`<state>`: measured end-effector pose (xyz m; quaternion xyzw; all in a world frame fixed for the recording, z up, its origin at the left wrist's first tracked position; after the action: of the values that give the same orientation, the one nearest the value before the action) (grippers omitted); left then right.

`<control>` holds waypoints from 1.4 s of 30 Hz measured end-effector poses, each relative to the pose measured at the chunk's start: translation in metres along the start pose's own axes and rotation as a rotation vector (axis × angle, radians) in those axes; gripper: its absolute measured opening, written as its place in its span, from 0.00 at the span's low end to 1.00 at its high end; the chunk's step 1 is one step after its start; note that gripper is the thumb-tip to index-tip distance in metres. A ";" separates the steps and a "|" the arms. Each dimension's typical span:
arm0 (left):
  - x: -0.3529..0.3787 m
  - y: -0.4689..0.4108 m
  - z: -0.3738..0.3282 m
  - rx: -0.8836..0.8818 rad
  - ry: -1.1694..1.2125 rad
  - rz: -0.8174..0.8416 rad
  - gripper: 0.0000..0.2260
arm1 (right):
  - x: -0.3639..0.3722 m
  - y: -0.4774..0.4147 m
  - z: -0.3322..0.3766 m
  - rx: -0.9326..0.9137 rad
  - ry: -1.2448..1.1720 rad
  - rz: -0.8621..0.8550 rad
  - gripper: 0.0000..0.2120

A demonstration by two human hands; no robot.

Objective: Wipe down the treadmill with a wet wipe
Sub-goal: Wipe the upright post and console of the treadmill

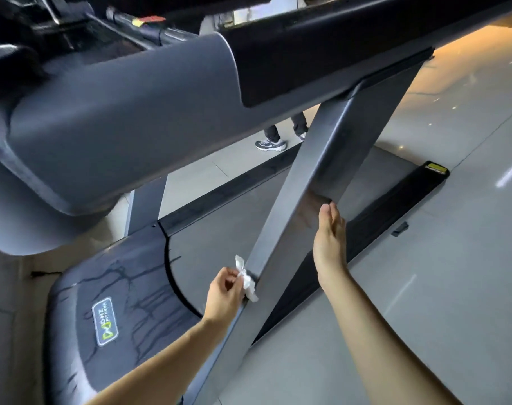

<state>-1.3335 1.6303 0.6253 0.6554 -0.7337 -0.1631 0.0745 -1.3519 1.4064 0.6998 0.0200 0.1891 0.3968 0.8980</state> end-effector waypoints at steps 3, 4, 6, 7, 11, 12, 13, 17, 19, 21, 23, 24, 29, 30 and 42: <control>0.020 -0.006 -0.033 0.052 0.027 -0.071 0.09 | -0.004 -0.006 0.000 0.043 0.020 0.044 0.29; 0.032 -0.009 -0.054 0.126 0.035 -0.061 0.09 | -0.006 -0.007 0.000 0.052 0.027 0.048 0.29; 0.060 -0.014 -0.098 0.268 0.119 0.000 0.05 | -0.009 -0.010 0.006 0.054 0.046 0.055 0.29; 0.075 -0.012 -0.117 0.336 0.148 0.025 0.03 | -0.011 -0.010 0.009 0.057 0.045 0.058 0.28; 0.093 0.000 -0.128 0.391 0.188 -0.079 0.05 | -0.024 -0.015 0.018 0.080 0.045 0.067 0.27; 0.084 0.001 -0.111 0.324 0.176 -0.175 0.06 | -0.030 -0.018 0.024 0.056 0.056 0.050 0.27; 0.073 0.000 -0.090 0.225 0.155 -0.277 0.08 | -0.036 -0.021 0.030 0.026 0.066 0.032 0.26; 0.066 0.003 -0.072 0.090 0.106 -0.461 0.10 | -0.051 -0.036 0.052 -0.043 0.080 0.020 0.27; 0.096 0.002 -0.112 0.269 0.123 -0.411 0.10 | -0.052 -0.037 0.058 -0.035 0.074 0.044 0.28; 0.129 0.003 -0.161 0.449 0.164 -0.366 0.07 | -0.055 -0.036 0.058 -0.011 0.074 0.074 0.29; 0.155 0.006 -0.202 0.613 0.165 -0.323 0.04 | -0.060 -0.037 0.056 0.021 0.034 0.101 0.29; 0.161 0.008 -0.213 0.677 0.158 -0.300 0.04 | -0.061 -0.039 0.054 0.033 0.013 0.107 0.30; 0.129 0.004 -0.162 0.610 0.033 -0.336 0.10 | -0.058 -0.037 0.062 -0.006 0.086 0.112 0.41; 0.120 0.002 -0.146 0.531 0.021 -0.367 0.10 | -0.058 -0.037 0.063 -0.003 0.085 0.113 0.46; 0.177 0.006 -0.236 0.626 0.179 -0.291 0.07 | -0.084 -0.040 0.091 0.274 -0.260 0.315 0.32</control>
<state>-1.2857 1.4231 0.8300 0.7557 -0.6378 0.1186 -0.0898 -1.3423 1.3291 0.8040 0.2220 0.1185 0.4964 0.8308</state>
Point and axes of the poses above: each hand's wrist, its own y-axis away from the middle knuckle, its own x-axis out of the palm, z = x × y, the point moved 3 cm from there along -y, towards the middle knuckle, and after that the axes turned 14 degrees about y, right-handed, at the moved point
